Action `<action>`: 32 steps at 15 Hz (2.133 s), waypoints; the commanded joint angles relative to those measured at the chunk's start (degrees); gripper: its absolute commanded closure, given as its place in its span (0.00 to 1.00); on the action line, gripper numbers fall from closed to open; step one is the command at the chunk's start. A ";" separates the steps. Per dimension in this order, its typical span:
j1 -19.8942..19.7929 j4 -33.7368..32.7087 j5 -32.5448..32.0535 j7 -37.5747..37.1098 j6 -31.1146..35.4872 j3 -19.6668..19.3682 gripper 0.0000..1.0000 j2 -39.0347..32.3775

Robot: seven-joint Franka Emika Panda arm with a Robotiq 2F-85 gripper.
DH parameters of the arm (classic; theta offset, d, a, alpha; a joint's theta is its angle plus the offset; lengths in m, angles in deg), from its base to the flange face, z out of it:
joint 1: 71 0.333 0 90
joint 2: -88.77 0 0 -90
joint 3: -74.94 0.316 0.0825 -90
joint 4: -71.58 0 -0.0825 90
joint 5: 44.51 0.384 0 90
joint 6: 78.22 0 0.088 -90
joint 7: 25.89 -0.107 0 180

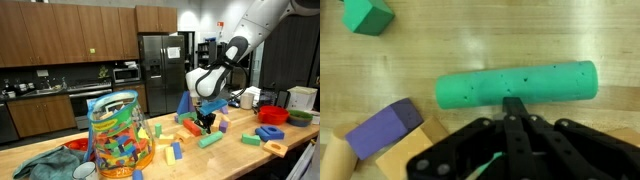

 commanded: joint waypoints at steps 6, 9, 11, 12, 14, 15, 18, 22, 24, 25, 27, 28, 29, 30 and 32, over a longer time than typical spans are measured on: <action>0.33 -0.84 -0.83 -1.92 3.84 -0.52 1.00 -2.17; 0.67 -1.46 -0.91 -2.13 7.26 -0.77 1.00 -4.10; 0.88 -2.00 -0.93 -2.32 8.64 -1.11 1.00 -5.13; 0.99 -2.21 -0.93 -2.41 8.94 -1.30 1.00 -5.29; 1.13 -2.73 -1.10 -2.70 9.00 -1.80 1.00 -5.44; 1.10 -2.99 -1.17 -2.81 8.64 -2.11 1.00 -5.20; 0.79 -3.45 -1.66 -3.20 7.46 -3.08 1.00 -4.34; 0.36 -3.57 -0.88 -3.06 5.23 -3.97 1.00 -4.20; 0.29 -3.55 -0.51 -2.77 3.72 -4.07 1.00 -4.31; 0.26 -3.53 -0.52 -2.70 3.00 -4.11 1.00 -4.28; 0.17 -3.51 -0.27 -2.22 1.36 -3.98 1.00 -4.20; 0.09 -3.37 -0.39 -2.11 0.58 -4.03 1.00 -4.08; 0.03 -3.33 -0.41 -2.01 -0.09 -4.04 1.00 -4.08; -0.07 -3.32 -0.53 -2.01 -0.53 -4.12 1.00 -4.15; -0.31 -3.37 -1.06 -2.43 -1.01 -4.56 1.00 -4.33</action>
